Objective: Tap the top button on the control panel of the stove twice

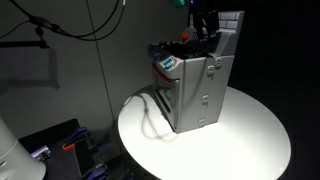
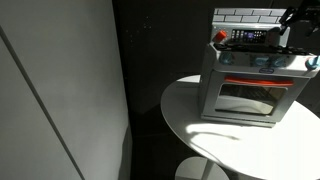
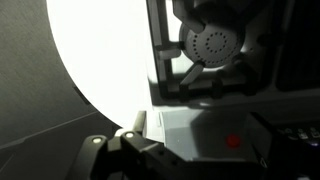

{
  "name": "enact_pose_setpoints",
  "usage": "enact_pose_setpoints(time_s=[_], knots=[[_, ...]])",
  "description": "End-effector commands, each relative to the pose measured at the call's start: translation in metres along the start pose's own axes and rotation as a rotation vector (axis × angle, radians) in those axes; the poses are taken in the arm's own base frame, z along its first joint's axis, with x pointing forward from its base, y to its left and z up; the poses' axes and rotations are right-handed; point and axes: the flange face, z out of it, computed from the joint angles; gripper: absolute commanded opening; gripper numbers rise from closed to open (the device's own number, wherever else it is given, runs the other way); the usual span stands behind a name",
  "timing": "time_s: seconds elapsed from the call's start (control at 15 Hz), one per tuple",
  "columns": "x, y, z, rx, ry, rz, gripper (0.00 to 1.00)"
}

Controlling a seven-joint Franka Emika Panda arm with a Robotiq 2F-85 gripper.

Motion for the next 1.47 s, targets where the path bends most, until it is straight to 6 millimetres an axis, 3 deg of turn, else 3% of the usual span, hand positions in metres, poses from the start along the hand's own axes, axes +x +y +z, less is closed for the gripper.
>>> enact_pose_setpoints(time_s=[0.0, 0.73, 1.13, 1.4], knots=[[-0.021, 0.014, -0.019, 0.028, -0.098, -0.066, 1.00], [-0.099, 0.053, -0.055, -0.014, -0.294, -0.173, 1.00], [-0.152, 0.082, -0.078, -0.028, -0.315, -0.208, 1.00], [-0.175, 0.100, -0.092, -0.026, -0.308, -0.214, 1.00]])
